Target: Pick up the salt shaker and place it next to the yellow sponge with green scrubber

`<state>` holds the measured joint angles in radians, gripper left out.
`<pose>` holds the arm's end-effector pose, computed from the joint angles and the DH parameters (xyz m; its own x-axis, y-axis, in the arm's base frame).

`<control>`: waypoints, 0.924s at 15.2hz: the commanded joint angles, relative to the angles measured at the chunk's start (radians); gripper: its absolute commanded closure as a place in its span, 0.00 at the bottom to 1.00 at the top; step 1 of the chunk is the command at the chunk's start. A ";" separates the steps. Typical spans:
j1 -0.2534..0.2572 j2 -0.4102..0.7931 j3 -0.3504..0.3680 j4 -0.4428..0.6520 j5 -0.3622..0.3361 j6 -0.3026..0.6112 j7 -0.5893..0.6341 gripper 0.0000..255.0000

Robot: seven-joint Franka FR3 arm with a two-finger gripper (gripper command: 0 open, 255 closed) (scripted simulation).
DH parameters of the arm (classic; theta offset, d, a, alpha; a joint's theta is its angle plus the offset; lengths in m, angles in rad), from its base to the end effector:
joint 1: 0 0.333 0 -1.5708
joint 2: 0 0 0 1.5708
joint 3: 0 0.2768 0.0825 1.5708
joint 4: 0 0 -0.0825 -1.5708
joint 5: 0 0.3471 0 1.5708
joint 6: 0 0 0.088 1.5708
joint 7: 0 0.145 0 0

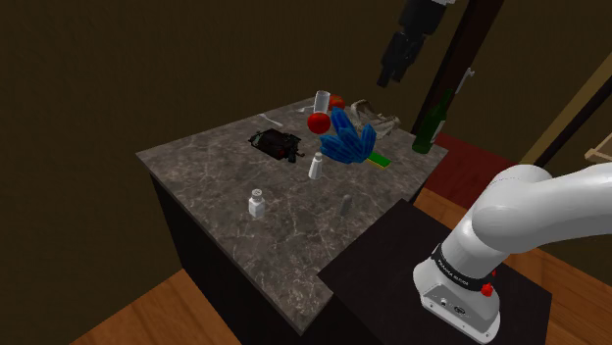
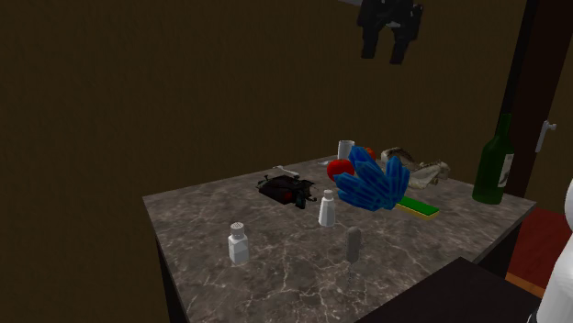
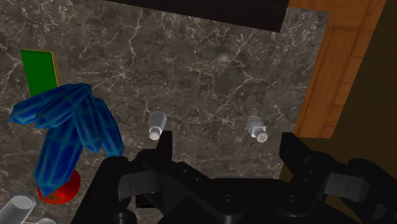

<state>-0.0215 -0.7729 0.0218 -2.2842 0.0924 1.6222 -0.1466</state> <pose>0.3110 0.0145 0.5577 0.9832 0.1368 0.1205 0.1448 -0.9876 -0.0600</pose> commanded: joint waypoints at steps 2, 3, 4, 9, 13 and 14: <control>0.003 0.015 0.014 -0.014 0.006 0.027 0.013 0.00; 0.006 0.032 0.029 -0.027 0.012 0.054 0.026 0.00; 0.009 0.050 0.043 -0.039 0.018 0.081 0.039 0.00; 0.023 0.158 0.115 -0.078 0.040 0.216 0.104 0.00; 0.032 0.266 0.171 -0.087 0.048 0.323 0.158 0.00; 0.033 0.296 0.185 -0.086 0.048 0.349 0.172 0.00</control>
<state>0.0089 -0.5097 0.1892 -2.3678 0.1386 1.9371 0.0076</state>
